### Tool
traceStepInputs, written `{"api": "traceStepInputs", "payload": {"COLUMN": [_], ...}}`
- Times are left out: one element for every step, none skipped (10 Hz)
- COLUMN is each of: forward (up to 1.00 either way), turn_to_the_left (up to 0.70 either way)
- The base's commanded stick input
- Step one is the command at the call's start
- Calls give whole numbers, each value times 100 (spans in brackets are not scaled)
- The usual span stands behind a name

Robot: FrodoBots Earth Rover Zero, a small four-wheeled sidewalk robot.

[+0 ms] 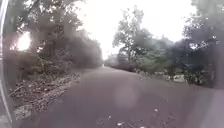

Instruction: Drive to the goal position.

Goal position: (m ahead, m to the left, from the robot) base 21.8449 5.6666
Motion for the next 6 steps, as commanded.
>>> {"api": "traceStepInputs", "payload": {"forward": [70, 70, 70, 70, 70, 70], "turn_to_the_left": [1, 1, 1, 1, 1, 1]}}
